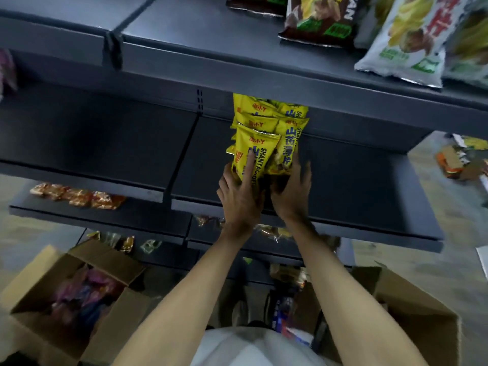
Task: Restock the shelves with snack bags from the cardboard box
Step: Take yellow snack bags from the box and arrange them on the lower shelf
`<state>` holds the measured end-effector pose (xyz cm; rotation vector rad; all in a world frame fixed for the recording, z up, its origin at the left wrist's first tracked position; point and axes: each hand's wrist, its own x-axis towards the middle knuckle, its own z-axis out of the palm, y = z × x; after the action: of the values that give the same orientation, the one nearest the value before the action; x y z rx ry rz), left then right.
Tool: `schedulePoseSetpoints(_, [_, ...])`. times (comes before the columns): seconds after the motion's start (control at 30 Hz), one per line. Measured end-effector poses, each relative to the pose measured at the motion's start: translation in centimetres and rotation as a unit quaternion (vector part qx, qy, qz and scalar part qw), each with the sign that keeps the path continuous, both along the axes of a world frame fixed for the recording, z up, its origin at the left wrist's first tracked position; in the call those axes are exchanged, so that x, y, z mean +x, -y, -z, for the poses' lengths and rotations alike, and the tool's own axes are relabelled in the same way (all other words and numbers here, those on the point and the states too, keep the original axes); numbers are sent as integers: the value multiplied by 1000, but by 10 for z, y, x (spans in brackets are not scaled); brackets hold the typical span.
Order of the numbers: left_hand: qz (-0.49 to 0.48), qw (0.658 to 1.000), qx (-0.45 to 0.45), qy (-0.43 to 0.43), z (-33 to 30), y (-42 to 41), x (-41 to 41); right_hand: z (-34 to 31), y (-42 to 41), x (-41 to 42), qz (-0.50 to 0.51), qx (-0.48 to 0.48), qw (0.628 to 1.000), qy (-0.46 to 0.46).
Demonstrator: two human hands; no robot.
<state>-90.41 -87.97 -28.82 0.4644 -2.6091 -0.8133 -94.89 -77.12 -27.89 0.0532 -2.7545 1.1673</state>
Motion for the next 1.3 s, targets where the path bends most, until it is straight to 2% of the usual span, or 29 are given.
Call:
schedulePoseSetpoints(0.37, [124, 992, -13, -30, 14, -15, 71, 11, -16, 83, 12, 12, 1000, -5])
schedulePoseSetpoints(0.47, [188, 982, 29, 6, 16, -25, 84, 10, -28, 106, 33, 16, 999, 0])
schedulePoseSetpoints(0.53, [223, 974, 26, 18, 18, -32, 92, 7, -43, 120, 68, 13, 998, 11])
schedulePoseSetpoints(0.73, [308, 950, 0, 55, 15, -64, 114, -1, -107, 157, 177, 15, 984, 28])
schedulePoseSetpoints(0.83, [316, 946, 9, 63, 15, -77, 120, 9, -140, 173, 165, 53, 984, 33])
schedulePoseSetpoints(0.97, [346, 935, -21, 81, 26, -102, 131, 30, -198, 207, 139, 121, 981, 52])
schedulePoseSetpoints(1.3, [430, 892, -67, 119, 48, -264, 190, 62, -363, 291, 236, 89, 963, 100])
